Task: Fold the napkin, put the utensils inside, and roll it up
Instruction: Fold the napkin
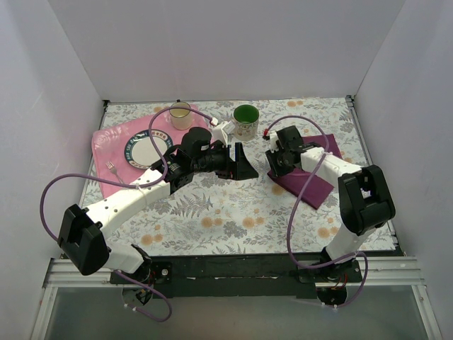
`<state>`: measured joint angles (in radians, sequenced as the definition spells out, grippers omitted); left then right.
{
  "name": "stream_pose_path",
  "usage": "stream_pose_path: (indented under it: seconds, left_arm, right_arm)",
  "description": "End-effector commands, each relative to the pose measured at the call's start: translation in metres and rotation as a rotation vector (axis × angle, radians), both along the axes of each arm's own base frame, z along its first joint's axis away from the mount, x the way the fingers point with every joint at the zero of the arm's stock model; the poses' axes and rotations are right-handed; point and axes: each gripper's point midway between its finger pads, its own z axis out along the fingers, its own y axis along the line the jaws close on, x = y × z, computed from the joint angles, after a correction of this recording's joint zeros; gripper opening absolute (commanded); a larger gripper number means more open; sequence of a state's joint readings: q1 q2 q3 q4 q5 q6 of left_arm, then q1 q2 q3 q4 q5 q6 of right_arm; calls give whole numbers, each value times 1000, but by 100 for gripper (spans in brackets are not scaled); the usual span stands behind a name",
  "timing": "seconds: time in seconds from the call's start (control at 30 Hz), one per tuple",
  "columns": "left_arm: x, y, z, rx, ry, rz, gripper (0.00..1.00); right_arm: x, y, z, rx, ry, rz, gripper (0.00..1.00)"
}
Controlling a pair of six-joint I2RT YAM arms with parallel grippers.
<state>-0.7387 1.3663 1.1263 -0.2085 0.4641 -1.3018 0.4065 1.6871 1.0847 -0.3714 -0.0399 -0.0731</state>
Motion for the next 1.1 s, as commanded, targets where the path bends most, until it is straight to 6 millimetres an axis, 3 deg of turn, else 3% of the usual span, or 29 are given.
stream_pose_path:
  seconds: [0.0, 0.07, 0.1, 0.13, 0.17, 0.2, 0.27, 0.3, 0.33, 0.4, 0.43, 0.47, 0.5, 0.53, 0.57, 0.63, 0.67, 0.73, 0.77, 0.8, 0.83, 1.07]
  left_arm:
    - [4, 1, -2, -6, -7, 4, 72]
    - [8, 0, -6, -13, 5, 16, 73]
    - [12, -2, -13, -5, 18, 25, 73]
    - [14, -5, -17, -6, 29, 27, 73]
    - [17, -9, -15, -26, 34, 26, 73]
    - [20, -15, -18, -34, 40, 16, 73]
    - [24, -32, -36, -54, 99, -32, 71]
    - [29, -42, -30, -81, 88, -54, 69]
    - [33, -53, -49, -64, 125, -79, 67]
    - [40, -69, -54, -48, 96, -92, 63]
    - [40, -85, -47, -55, 67, -113, 62]
    - [47, -94, -65, -25, 70, -99, 60]
    - [50, -102, -74, -9, 68, -101, 58]
    - [54, -114, -67, -22, 55, -110, 57]
    - [57, -121, -95, 11, 96, -115, 56]
    - [63, -133, -107, 27, 86, -117, 54]
    - [70, -141, -119, 43, 90, -120, 53]
    - [79, -147, -127, 57, 72, -114, 51]
    - [86, -154, -122, 45, 52, -109, 51]
    - [88, -156, -140, 71, 72, -110, 50]
    - [89, -157, -144, 85, 78, -115, 49]
    - [104, -157, -167, 154, 55, -79, 47]
  right_arm:
    - [12, 18, 43, 110, -49, -57, 39]
    - [18, 17, 72, 128, -80, -121, 49]
    - [20, 8, 96, 157, -119, -250, 58]
    - [25, -22, 98, 99, -167, -394, 67]
    - [25, -36, 101, 114, -184, -489, 79]
    - [23, -50, 109, 136, -203, -559, 80]
    - [17, -97, 93, 75, -187, -772, 79]
    - [14, -113, 86, 34, -176, -835, 78]
    - [11, -144, 81, -16, -171, -953, 77]
    - [2, -174, 67, -90, -149, -1049, 74]
    - [-1, -197, 62, -101, -143, -1117, 70]
    - [-3, -206, 56, -101, -132, -1133, 56]
    - [3, -210, 56, -87, -160, -1134, 53]
    - [3, -227, 56, -101, -171, -1173, 52]
    - [3, -232, 55, -120, -175, -1165, 52]
    - [4, -246, 53, -153, -185, -1194, 51]
    - [5, -250, 51, -169, -182, -1185, 44]
    - [5, -260, 48, -183, -181, -1213, 38]
    - [8, -261, 47, -168, -190, -1210, 37]
    - [10, -261, 44, -165, -185, -1182, 35]
    - [16, -262, 41, -136, -196, -1173, 34]
    - [45, -250, 30, -84, -185, -1022, 22]
